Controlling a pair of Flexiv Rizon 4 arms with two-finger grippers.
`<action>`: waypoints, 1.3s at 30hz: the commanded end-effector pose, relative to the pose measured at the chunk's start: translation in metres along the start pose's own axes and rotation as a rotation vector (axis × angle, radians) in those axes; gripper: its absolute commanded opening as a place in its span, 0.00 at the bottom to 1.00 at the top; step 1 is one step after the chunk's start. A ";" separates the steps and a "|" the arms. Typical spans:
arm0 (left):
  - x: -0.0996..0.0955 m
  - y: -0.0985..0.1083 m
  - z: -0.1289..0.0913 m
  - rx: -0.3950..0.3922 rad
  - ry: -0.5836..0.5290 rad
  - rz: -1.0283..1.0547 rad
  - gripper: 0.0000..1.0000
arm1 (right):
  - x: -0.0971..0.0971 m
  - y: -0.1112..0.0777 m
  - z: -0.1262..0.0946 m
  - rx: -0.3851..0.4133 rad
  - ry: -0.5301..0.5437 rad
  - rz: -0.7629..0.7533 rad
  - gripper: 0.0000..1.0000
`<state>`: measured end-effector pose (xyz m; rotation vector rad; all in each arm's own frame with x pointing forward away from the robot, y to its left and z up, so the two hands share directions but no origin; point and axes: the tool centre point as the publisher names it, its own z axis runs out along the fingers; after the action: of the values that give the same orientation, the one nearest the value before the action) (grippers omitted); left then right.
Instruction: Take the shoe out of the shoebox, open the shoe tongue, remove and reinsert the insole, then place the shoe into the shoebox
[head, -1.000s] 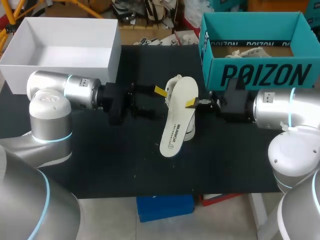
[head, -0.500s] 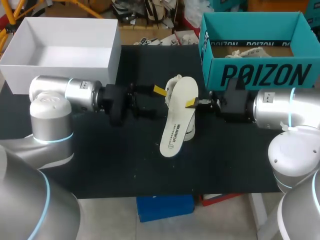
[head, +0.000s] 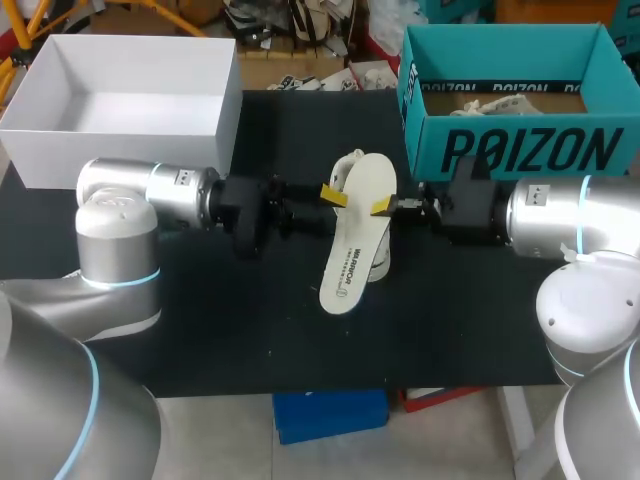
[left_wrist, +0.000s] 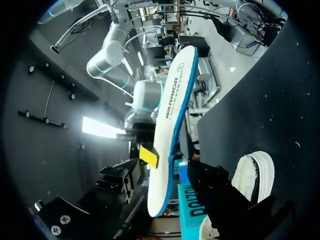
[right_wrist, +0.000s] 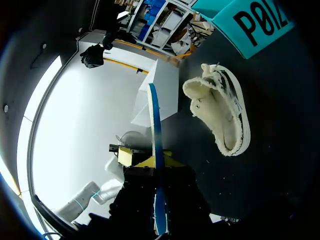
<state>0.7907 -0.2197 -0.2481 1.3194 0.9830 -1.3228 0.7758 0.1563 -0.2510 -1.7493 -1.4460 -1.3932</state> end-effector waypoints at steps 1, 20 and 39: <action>0.003 0.003 0.007 0.006 -0.006 0.004 0.44 | 0.000 -0.001 0.001 -0.002 0.000 0.000 0.00; 0.002 -0.010 0.011 0.033 -0.039 0.002 0.27 | 0.000 -0.001 0.001 -0.002 0.000 0.000 0.00; 0.009 -0.009 0.017 0.066 -0.035 -0.035 0.00 | 0.000 -0.001 0.001 -0.002 0.001 0.002 0.75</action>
<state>0.7774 -0.2317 -0.2563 1.3203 0.9465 -1.4097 0.7756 0.1553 -0.2510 -1.7515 -1.4449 -1.3930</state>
